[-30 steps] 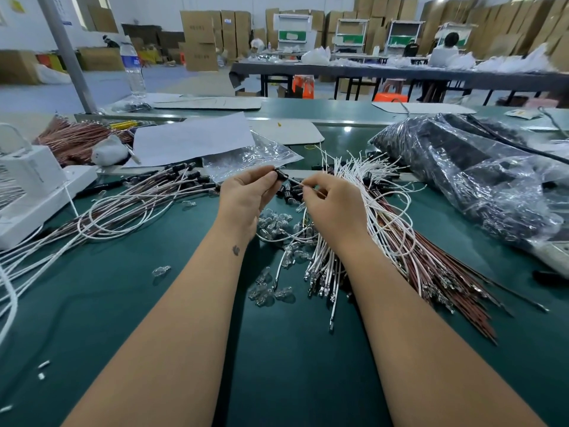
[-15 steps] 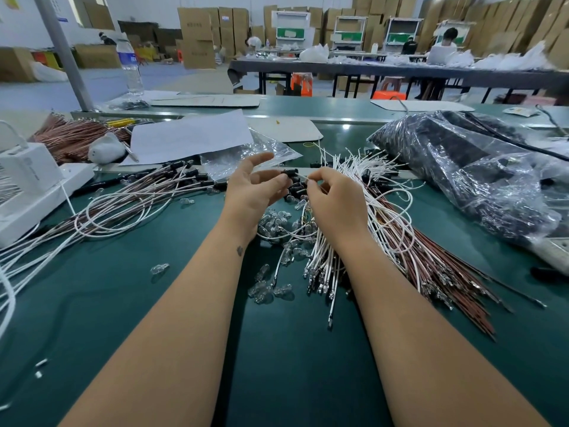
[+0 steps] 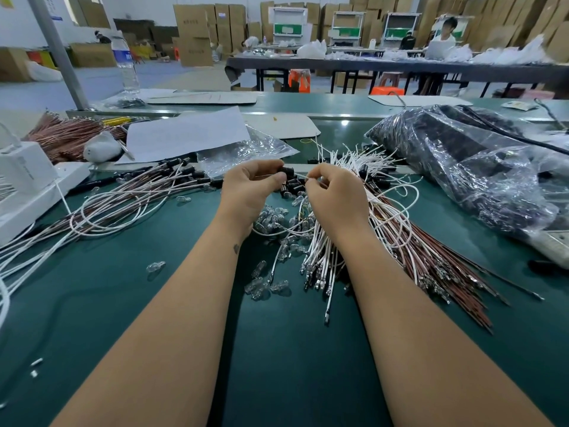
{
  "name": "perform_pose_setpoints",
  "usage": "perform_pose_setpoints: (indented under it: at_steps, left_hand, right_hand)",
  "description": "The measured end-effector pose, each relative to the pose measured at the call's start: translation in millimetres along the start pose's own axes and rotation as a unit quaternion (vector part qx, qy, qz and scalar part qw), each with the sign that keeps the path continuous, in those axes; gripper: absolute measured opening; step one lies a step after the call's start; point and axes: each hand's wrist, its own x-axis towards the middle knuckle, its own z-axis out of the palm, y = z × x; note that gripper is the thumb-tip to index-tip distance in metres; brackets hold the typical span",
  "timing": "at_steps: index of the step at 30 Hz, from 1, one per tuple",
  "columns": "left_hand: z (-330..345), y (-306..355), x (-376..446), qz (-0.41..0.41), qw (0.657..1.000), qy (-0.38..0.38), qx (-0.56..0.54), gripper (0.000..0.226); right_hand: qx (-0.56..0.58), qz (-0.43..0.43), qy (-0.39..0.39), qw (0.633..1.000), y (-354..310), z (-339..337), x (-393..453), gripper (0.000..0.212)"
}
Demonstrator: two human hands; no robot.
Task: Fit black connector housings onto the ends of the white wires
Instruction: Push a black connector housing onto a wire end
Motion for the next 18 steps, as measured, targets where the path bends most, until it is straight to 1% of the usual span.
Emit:
perform_pose_setpoints:
  at_steps: [4, 8, 11, 15, 18]
  left_hand:
    - [-1.3, 0.8, -0.8, -0.017, 0.999, -0.022, -0.036, 0.017]
    - [-4.4, 1.9, 1.6, -0.038, 0.996, -0.039, -0.076, 0.020]
    - [-6.4, 1.2, 2.7, -0.047, 0.995, -0.042, -0.080, 0.021]
    - [-5.4, 0.7, 2.1, -0.041, 0.995, -0.039, -0.077, 0.019]
    - [-4.1, 1.3, 1.6, -0.040, 0.996, -0.036, -0.076, 0.017]
  right_hand:
    - [0.026, -0.006, 0.008, 1.000, 0.3, -0.3, -0.9, 0.013]
    - [0.028, 0.000, 0.014, 1.000, 0.7, -1.0, 0.4, 0.014]
    - [0.038, -0.010, 0.002, 0.999, 0.2, -0.9, -0.1, 0.014]
    - [-0.003, -0.013, 0.002, 1.000, 1.0, 0.0, -0.2, 0.014]
    - [0.005, -0.023, 0.002, 1.000, 1.0, 0.9, -0.1, 0.013]
